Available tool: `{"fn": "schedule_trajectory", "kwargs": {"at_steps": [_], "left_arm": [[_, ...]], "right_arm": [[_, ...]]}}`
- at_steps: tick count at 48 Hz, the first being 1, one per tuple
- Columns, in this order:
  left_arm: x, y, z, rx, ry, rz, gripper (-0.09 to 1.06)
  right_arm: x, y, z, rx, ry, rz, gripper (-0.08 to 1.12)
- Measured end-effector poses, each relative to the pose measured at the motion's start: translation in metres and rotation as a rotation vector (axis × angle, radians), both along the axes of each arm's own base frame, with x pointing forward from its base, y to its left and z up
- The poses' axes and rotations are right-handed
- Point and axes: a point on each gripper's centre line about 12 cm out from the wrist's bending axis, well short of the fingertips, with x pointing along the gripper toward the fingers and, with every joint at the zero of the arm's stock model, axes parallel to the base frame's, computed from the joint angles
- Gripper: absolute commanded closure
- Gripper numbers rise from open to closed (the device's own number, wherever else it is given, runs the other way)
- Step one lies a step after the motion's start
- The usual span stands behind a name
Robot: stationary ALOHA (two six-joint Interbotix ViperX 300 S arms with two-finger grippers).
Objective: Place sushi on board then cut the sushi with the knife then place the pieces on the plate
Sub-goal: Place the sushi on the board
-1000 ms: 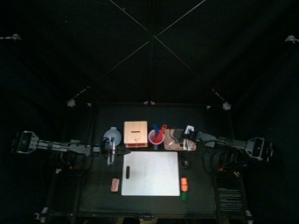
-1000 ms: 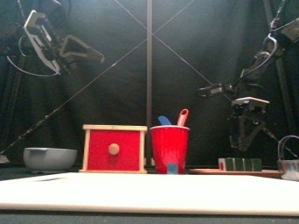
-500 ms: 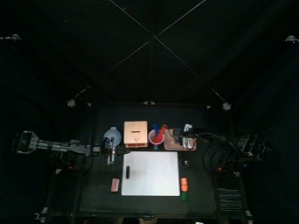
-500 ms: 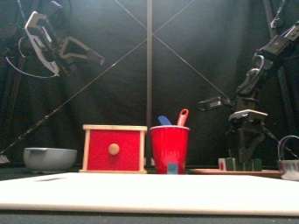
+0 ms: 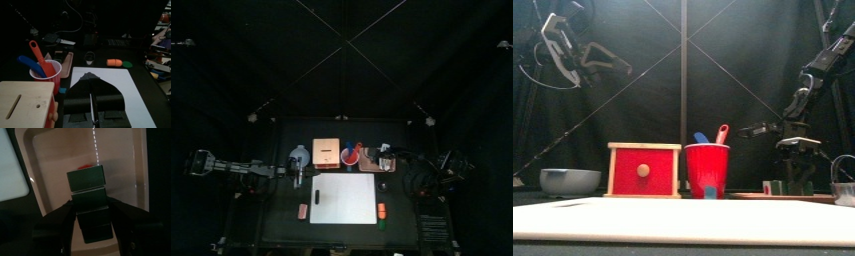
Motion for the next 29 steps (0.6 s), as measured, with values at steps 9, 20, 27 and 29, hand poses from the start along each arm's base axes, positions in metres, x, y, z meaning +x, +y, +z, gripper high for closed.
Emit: {"fn": "schedule_trajectory", "kwargs": {"at_steps": [9,20,27,29], "left_arm": [[0.0,0.0,-0.001,0.0,0.002,0.0,1.0],[-0.001,0.0,-0.001,0.0,0.003,0.0,1.0],[-0.001,0.0,-0.003,0.0,0.009,0.0,1.0],[-0.002,0.0,-0.003,0.0,0.009,0.0,1.0]], "right_arm": [[-0.002,0.006,0.013,0.059,-0.012,-0.064,0.42],[0.006,0.023,0.045,0.116,-0.105,-0.182,0.42],[0.013,0.041,0.057,0.157,-0.155,-0.257,0.42],[0.016,0.047,0.059,0.174,-0.167,-0.288,0.42]]}}
